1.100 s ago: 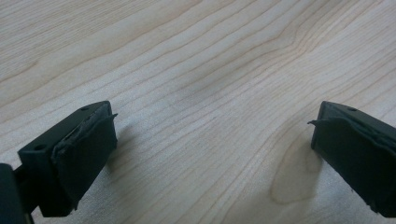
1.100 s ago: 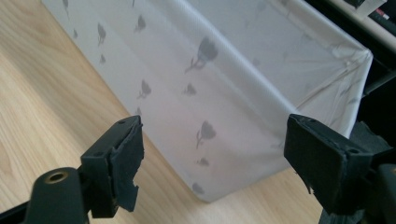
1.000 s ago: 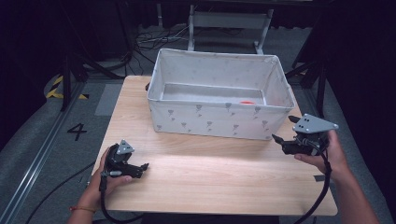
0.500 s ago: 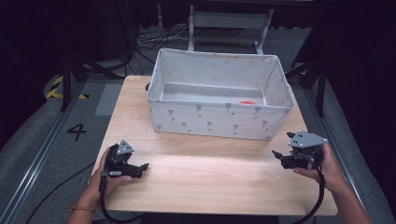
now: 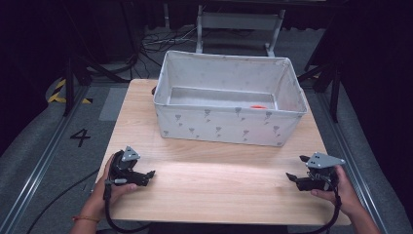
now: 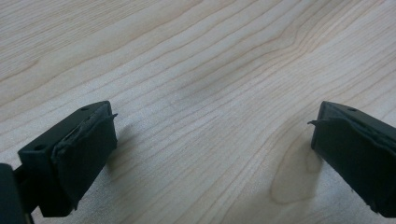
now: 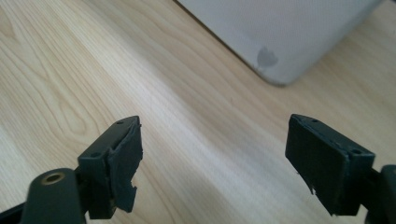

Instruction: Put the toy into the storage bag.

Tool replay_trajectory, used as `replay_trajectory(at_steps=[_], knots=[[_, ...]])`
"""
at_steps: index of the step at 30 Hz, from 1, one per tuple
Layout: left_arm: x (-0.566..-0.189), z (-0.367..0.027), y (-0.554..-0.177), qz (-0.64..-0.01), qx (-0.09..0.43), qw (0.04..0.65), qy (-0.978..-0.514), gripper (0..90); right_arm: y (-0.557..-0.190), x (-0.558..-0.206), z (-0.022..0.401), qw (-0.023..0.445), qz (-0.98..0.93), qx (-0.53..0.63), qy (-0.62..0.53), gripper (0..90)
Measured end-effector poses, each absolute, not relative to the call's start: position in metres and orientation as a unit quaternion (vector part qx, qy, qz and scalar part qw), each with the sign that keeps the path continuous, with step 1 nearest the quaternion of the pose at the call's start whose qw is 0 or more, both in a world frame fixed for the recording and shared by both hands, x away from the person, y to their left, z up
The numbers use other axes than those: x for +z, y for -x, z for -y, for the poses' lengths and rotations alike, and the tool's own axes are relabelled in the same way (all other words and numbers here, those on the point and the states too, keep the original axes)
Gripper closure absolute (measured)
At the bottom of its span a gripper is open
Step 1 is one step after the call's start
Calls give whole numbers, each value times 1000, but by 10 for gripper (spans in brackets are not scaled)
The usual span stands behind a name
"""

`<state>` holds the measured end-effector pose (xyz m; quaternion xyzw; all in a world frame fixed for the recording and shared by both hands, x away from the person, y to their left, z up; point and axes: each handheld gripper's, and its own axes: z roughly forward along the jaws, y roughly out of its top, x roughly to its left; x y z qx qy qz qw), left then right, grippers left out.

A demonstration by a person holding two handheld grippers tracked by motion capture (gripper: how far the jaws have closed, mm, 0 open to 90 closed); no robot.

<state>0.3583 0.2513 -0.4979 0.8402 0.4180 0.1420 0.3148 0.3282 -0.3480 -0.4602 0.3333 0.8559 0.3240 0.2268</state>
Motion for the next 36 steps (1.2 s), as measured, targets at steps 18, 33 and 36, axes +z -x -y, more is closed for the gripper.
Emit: replay_trajectory(at_steps=[18, 33, 36], knots=[[-498, -250, -358, -423, 143, 315, -837, 5, -305, -502, 382, 189, -821, 359, -403, 196], [-498, -250, -358, -426, 145, 315, -836, 5, -307, -503, 384, 178, -810, 349, -437, 102], [-498, -250, -358, -426, 146, 314, -836, 5, -307, -503, 384, 180, -809, 347, -438, 96]])
